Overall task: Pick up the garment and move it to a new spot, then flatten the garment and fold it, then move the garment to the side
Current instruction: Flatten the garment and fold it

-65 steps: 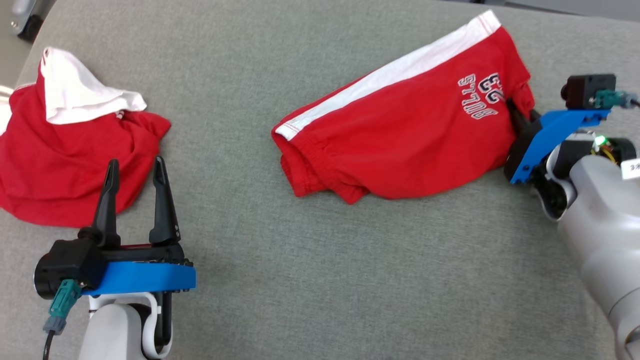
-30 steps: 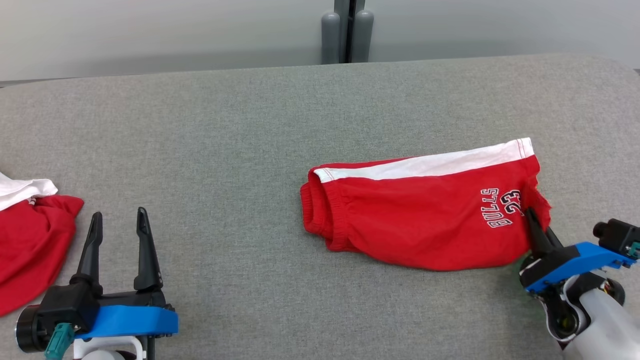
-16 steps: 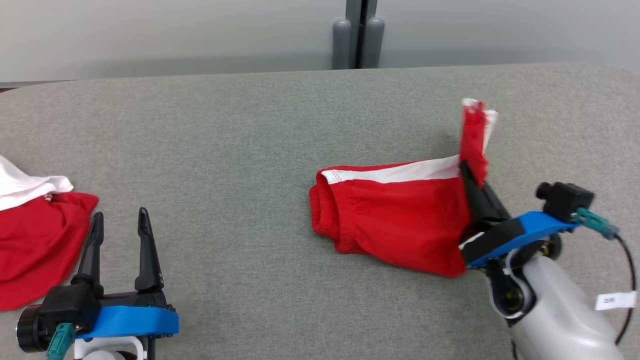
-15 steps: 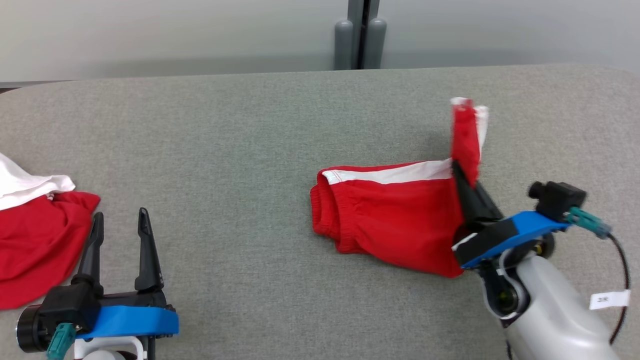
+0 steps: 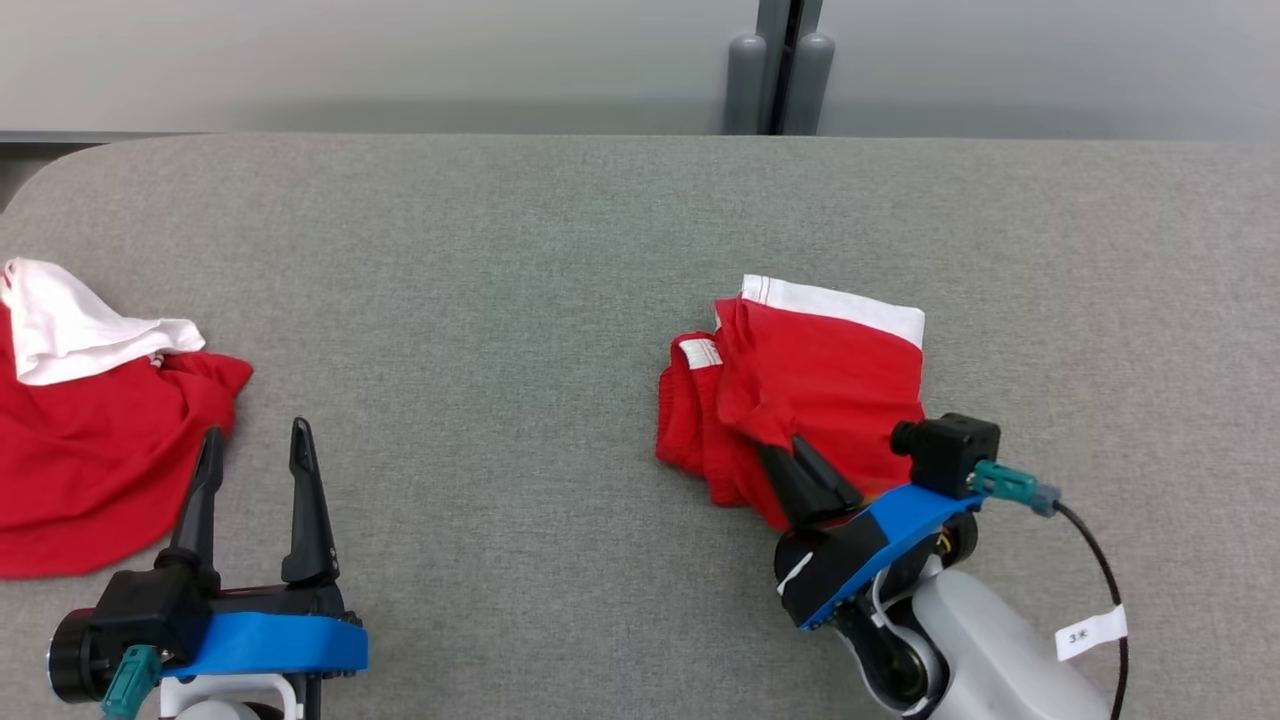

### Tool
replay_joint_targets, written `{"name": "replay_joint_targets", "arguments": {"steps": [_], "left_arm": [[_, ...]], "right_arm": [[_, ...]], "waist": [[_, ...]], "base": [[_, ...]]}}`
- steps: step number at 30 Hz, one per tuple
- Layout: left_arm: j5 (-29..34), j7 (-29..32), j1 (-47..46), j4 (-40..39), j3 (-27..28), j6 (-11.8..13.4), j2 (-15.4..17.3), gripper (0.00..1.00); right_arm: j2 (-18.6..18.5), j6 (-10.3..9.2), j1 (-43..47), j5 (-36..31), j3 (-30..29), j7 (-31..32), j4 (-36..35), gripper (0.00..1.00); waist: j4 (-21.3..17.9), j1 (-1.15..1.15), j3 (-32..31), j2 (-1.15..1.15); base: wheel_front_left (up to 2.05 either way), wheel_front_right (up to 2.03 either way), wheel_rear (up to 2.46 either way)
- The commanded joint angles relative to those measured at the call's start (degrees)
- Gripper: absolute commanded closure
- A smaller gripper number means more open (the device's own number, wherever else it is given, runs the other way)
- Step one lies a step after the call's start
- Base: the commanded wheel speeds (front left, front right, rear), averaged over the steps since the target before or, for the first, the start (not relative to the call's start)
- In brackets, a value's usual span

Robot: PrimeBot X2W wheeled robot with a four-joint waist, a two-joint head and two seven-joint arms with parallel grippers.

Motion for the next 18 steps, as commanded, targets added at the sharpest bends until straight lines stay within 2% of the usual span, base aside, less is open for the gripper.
{"name": "replay_joint_targets", "arguments": {"steps": [1, 7, 14, 15, 16, 17, 18], "left_arm": [[-0.23, -0.15, -0.31, 0.09, 0.09, -0.07, -0.09, 0.00], [-0.62, -0.15, -0.33, 0.00, -0.31, -0.07, -0.08, 0.00], [-1.00, -0.15, -0.25, 0.39, -0.49, -0.08, -0.08, 0.00], [-1.08, -0.15, -0.16, 0.52, -0.51, -0.08, -0.09, 0.00], [-1.08, -0.15, -0.16, 0.52, -0.51, -0.08, -0.09, 0.00], [-1.09, -0.15, -0.04, 0.58, -0.49, -0.08, -0.09, 0.00], [-0.98, -0.15, 0.14, 0.62, -0.46, -0.07, -0.08, 0.00]], "right_arm": [[0.65, 0.04, 1.06, -0.25, 1.02, -0.18, 0.13, 1.00], [0.38, 0.03, 1.85, -3.04, 6.32, -1.56, 0.65, 1.00], [-2.71, 0.03, 2.61, -5.76, 10.88, -1.81, 1.51, 1.00], [-3.21, 0.03, 2.33, -6.31, 11.21, -2.24, 1.51, 0.53], [-3.21, 0.03, 2.33, -6.31, 11.21, -2.24, 1.51, 0.53], [-3.52, 0.03, 2.19, -6.80, 11.71, -2.39, 1.56, 0.00], [-3.83, 0.03, 2.15, -7.32, 11.89, -2.89, 1.53, 0.00]], "waist": [[0.40, 0.00, 0.23, 0.00], [1.03, 0.00, 0.78, 0.00], [0.94, 0.00, 0.71, 0.00], [0.85, 0.00, 0.61, 0.00], [0.85, 0.00, 0.61, 0.00], [0.72, 0.00, 0.46, 0.00], [0.57, 0.00, 0.29, 0.00]], "base": [[0.00, 0.00, 0.00], [0.00, 0.00, 0.00], [0.00, 0.00, 0.00], [0.00, 0.00, 0.00], [0.00, 0.00, 0.00], [0.00, 0.00, 0.00], [0.00, 0.00, 0.00]]}}
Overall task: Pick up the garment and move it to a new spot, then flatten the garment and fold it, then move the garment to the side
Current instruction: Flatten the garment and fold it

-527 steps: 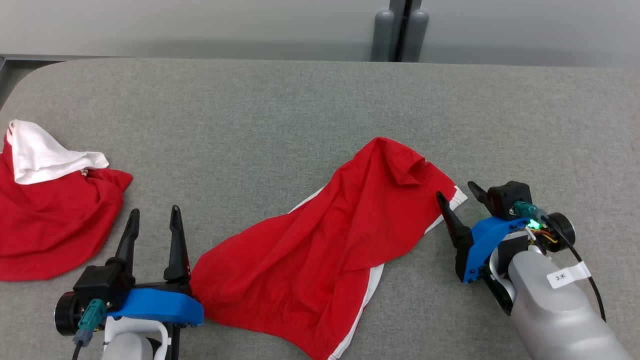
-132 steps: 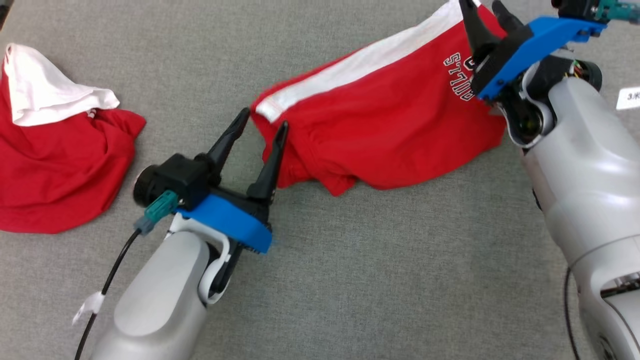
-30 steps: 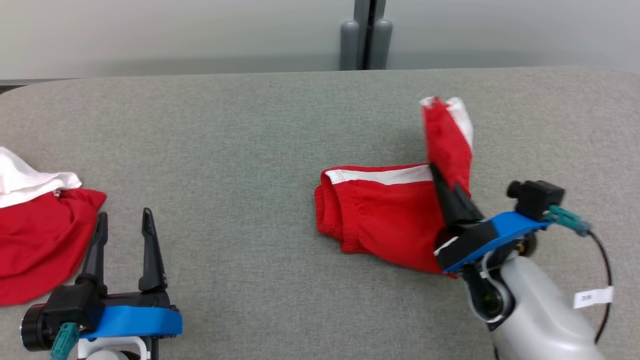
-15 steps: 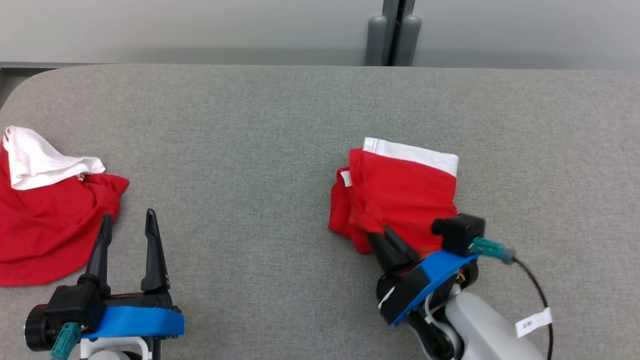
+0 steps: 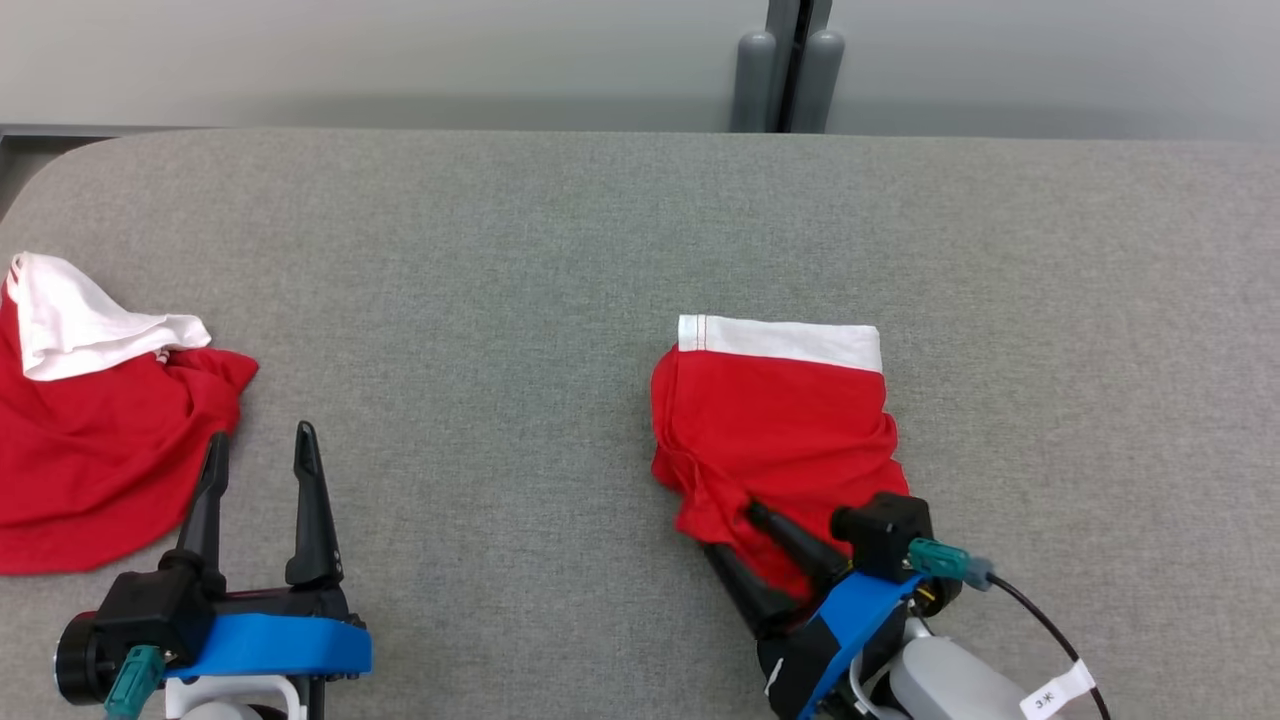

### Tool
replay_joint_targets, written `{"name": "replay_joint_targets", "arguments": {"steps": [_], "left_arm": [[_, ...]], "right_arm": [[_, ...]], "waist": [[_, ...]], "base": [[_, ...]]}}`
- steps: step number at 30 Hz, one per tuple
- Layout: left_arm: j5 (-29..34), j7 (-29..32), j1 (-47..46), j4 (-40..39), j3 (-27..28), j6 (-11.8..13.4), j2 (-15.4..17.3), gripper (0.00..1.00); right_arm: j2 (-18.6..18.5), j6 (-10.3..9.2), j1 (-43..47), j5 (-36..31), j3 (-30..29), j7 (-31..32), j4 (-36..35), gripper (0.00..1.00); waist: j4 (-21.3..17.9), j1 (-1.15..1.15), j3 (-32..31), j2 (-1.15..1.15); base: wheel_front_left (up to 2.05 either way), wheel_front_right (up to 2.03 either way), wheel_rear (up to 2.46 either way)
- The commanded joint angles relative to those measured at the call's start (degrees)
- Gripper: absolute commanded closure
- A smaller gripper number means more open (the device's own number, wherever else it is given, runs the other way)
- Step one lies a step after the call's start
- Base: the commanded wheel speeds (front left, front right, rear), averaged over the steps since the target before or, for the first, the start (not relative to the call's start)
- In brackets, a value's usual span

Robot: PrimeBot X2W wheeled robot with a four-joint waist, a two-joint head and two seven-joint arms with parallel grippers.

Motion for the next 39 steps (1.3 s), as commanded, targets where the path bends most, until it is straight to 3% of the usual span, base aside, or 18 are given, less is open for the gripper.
{"name": "replay_joint_targets", "arguments": {"steps": [1, 6, 12, 24, 32, 39], "left_arm": [[0.02, -0.15, 0.34, 0.04, 0.07, -0.07, -0.07, 0.00], [0.81, -0.15, 0.96, 0.37, 0.25, -0.07, -0.08, 0.00], [1.57, -0.15, 1.84, 0.11, 0.73, -0.08, -0.08, 0.00], [1.84, -0.15, 2.48, 0.14, 0.08, -0.08, 0.54, 0.00], [1.81, -0.15, 3.33, 0.13, 0.24, -0.08, 1.04, 0.00], [1.87, -0.14, 3.31, 0.19, 0.82, -0.08, 1.08, 0.00]], "right_arm": [[-0.55, 0.03, 0.28, -0.63, -0.05, -0.78, -0.38, 0.00], [-2.08, 0.03, 2.02, -0.66, -3.74, -2.29, -2.73, 0.00], [-3.10, 0.03, 5.27, -2.05, -12.10, -2.63, -7.60, 0.00], [-1.09, 0.03, 12.92, -3.12, -20.22, -2.65, -15.66, 0.00], [0.93, 0.03, 18.03, -10.11, -33.37, -2.65, -21.35, 0.00], [3.64, 0.03, 21.79, -16.20, -40.22, -2.65, -23.18, 0.00]], "waist": [[-0.27, 0.00, -0.32, 0.00], [-1.12, 0.00, -1.68, 0.00], [-2.90, 0.00, -2.97, 0.00], [-5.60, 0.00, -4.93, 0.00], [-6.06, 0.00, -5.57, 0.00], [-6.11, 0.00, -5.60, 0.00]], "base": [[0.00, 0.00, 0.00], [0.00, 0.00, 0.00], [0.00, 0.00, 0.00], [0.00, 0.00, 0.00], [0.00, 0.00, 0.00], [0.00, 0.00, 0.00]]}}
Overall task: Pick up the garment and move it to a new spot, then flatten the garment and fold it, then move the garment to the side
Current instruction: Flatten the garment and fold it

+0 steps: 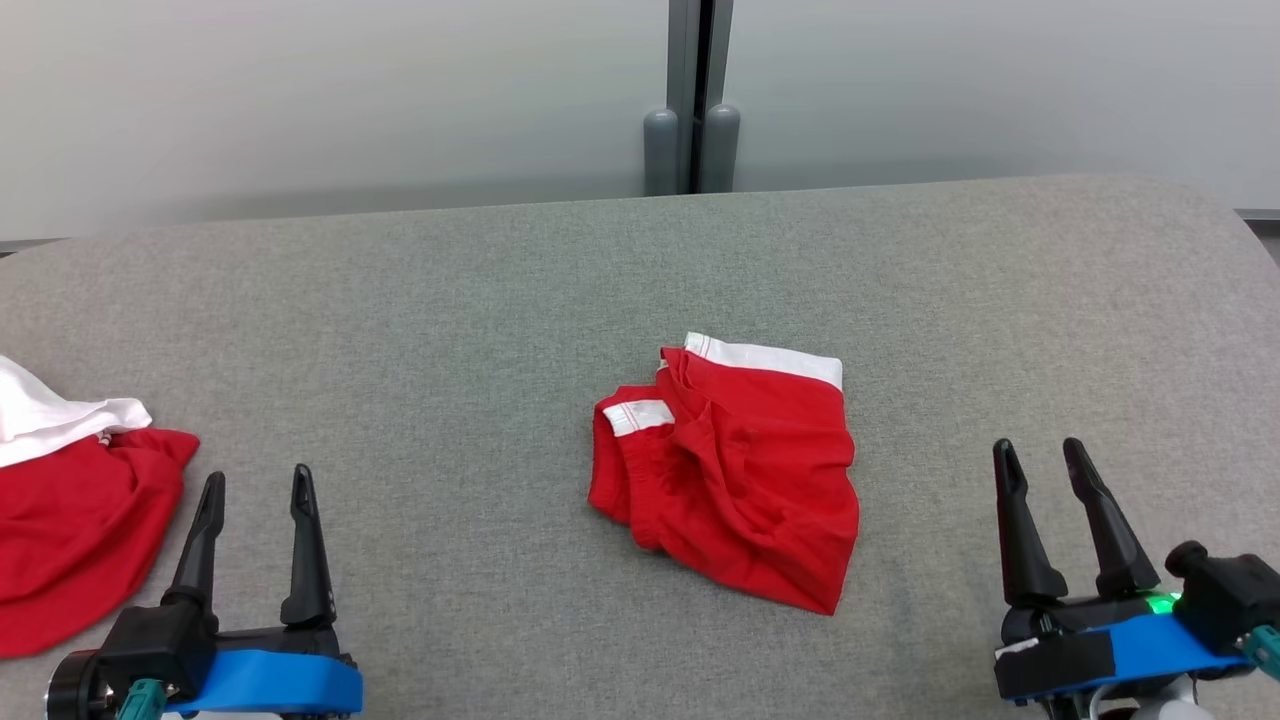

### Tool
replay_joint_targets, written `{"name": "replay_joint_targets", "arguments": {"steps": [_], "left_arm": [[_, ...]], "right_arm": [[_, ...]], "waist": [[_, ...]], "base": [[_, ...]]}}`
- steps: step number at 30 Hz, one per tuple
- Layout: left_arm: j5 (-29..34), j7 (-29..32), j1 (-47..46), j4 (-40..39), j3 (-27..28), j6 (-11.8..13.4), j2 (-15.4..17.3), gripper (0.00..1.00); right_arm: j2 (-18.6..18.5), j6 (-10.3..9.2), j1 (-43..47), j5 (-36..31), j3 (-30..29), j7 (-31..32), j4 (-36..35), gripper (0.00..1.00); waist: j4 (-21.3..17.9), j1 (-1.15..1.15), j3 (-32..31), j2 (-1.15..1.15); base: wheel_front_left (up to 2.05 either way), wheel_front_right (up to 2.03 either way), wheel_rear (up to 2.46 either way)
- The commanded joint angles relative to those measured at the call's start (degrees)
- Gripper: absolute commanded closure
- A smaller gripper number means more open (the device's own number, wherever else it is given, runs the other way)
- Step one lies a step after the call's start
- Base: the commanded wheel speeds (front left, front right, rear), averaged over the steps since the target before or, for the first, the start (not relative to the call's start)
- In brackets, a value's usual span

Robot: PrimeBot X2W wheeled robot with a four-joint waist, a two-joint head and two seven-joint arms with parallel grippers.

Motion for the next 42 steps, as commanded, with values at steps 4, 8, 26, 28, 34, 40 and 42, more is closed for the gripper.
{"name": "replay_joint_targets", "arguments": {"steps": [4, 8, 26, 28, 34, 40, 42], "left_arm": [[-0.09, -0.14, 0.16, 0.06, 0.77, -0.08, 0.34, 0.00], [0.11, -0.14, 0.24, 0.31, 0.78, -0.08, 0.32, 0.00], [-0.38, -0.14, -2.13, 1.18, -0.33, -0.08, 0.39, 0.00], [-0.42, -0.15, -2.47, 1.20, -0.54, -0.08, 0.35, 0.00], [-0.65, -0.14, -2.91, 1.21, -0.66, -0.08, 0.25, 0.00], [-0.72, -0.14, -3.55, 1.24, -0.81, -0.08, 0.14, 0.00], [-0.70, -0.14, -3.80, 1.30, -1.01, -0.08, 0.07, 0.00]], "right_arm": [[1.22, 0.03, 1.99, -2.67, -1.47, -0.19, -0.75, 0.00], [1.96, 0.03, 2.21, -4.05, -1.22, -0.19, -0.31, 0.00], [2.17, 0.03, -10.40, -7.10, 15.22, -0.20, 12.32, 0.00], [2.25, 0.03, -12.30, -6.75, 16.37, -0.19, 15.49, 0.00], [2.44, 0.03, -16.52, -5.85, 17.36, -0.19, 23.01, 0.00], [2.47, 0.03, -19.09, -3.34, 19.12, -0.19, 26.76, 0.00], [2.48, 0.03, -20.04, -2.39, 19.97, -0.19, 28.07, 0.00]], "waist": [[-0.12, 0.00, 0.03, -0.01], [-0.13, 0.00, 0.09, -0.01], [3.84, 0.00, 1.40, -0.01], [4.63, 0.00, 1.76, -0.01], [6.49, 0.00, 2.99, -0.01], [7.35, 0.00, 3.97, -0.01], [7.60, 0.00, 4.21, -0.01]], "base": [[0.00, 0.00, 0.00], [0.00, 0.00, 0.00], [0.00, 0.00, 0.00], [0.00, 0.00, 0.00], [0.00, 0.00, 0.00], [0.00, 0.00, 0.00], [0.00, 0.00, 0.00]]}}
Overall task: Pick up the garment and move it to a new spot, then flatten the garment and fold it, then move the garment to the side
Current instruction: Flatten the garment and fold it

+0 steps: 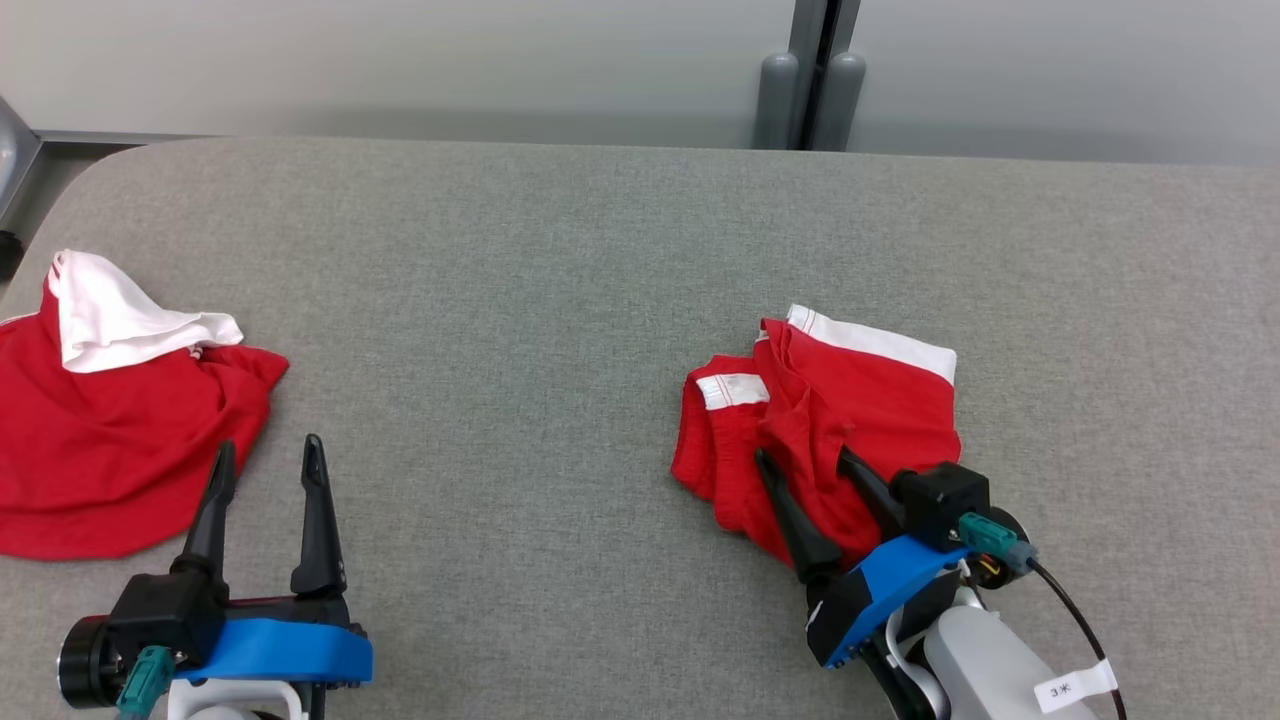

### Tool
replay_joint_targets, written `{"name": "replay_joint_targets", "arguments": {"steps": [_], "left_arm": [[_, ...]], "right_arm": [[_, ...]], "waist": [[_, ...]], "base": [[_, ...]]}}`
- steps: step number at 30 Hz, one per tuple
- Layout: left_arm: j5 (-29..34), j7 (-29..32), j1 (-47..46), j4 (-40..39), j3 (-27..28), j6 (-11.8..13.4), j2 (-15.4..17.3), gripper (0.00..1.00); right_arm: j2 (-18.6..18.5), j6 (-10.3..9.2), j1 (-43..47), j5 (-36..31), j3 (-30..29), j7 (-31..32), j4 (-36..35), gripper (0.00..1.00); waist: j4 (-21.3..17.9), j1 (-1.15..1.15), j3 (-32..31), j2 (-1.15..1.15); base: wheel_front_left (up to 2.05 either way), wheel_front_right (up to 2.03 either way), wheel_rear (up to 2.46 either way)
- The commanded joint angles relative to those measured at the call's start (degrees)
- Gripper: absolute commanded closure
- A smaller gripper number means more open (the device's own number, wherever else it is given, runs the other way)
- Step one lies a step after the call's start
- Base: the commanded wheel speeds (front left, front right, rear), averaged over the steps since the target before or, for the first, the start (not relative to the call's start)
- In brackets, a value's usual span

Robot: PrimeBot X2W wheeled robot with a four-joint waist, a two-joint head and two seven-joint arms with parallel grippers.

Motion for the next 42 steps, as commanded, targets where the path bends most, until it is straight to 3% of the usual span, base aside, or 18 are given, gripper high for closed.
{"name": "replay_joint_targets", "arguments": {"steps": [1, 8, 9, 10, 17, 26, 33, 34, 35, 42], "left_arm": [[-0.27, -0.14, -1.08, -0.01, -0.34, -0.08, 0.04, 0.00], [-0.31, -0.14, -2.00, 0.32, -0.75, -0.08, -0.12, 0.00], [-0.35, -0.14, -1.99, 0.35, -0.79, -0.08, -0.14, 0.00], [-0.38, -0.14, -1.96, 0.42, -0.85, -0.08, -0.17, 0.00], [-0.44, -0.14, -2.02, 0.83, -1.49, -0.08, -0.37, 0.00], [-0.24, -0.14, -0.45, 0.51, -1.46, -0.08, -0.56, 0.00], [-0.55, -0.14, 0.12, 0.77, -1.44, -0.08, -0.73, 0.00], [-0.51, -0.14, 0.15, 0.86, -1.41, -0.08, -0.75, 0.00], [-0.50, -0.14, 0.21, 0.93, -1.33, -0.08, -0.75, 0.00], [-0.15, -0.14, 1.22, 0.93, -0.80, -0.08, -0.71, 0.00]], "right_arm": [[-0.08, 0.03, -1.01, 0.58, 0.27, -0.19, 0.64, 0.00], [-0.08, 0.03, -4.34, -0.23, -0.36, -0.20, 3.44, 0.00], [-0.08, 0.03, -4.60, -0.27, -0.31, -0.19, 3.99, 0.57], [-0.07, 0.03, -5.07, -0.15, -0.22, -0.20, 4.07, 1.00], [-0.07, 0.03, -5.48, 0.67, 0.98, -0.21, 0.99, 1.00], [-0.08, 0.03, 0.20, -4.89, 5.68, -0.19, -8.60, 1.00], [-0.13, 0.03, 2.52, -7.13, 8.52, -0.20, -3.92, 1.00], [-0.11, 0.03, 2.19, -6.43, 8.83, -0.21, -3.80, 0.27], [-0.06, 0.03, 1.85, -6.16, 9.16, -0.21, -3.97, 0.00], [-0.13, 0.03, 3.99, -3.82, 10.71, -0.20, -9.28, 0.00]], "waist": [[0.24, 0.00, 0.20, 0.00], [0.57, 0.00, 0.64, 0.00], [0.60, 0.00, 0.64, 0.00], [0.63, 0.00, 0.64, 0.00], [0.94, 0.00, 0.25, 0.00], [1.01, 0.00, -0.78, 0.00], [0.65, 0.00, -0.97, 0.00], [0.55, 0.00, -1.02, 0.00], [0.43, 0.00, -1.14, 0.00], [-0.72, 0.00, -2.30, 0.00]], "base": [[0.00, 0.00, 0.00], [0.00, 0.00, 0.00], [0.00, 0.00, 0.00], [0.00, 0.00, 0.00], [0.00, 0.00, 0.00], [0.00, 0.00, 0.00], [0.00, 0.00, 0.00], [0.00, 0.00, 0.00], [0.00, 0.00, 0.00], [0.00, 0.00, 0.00]]}}
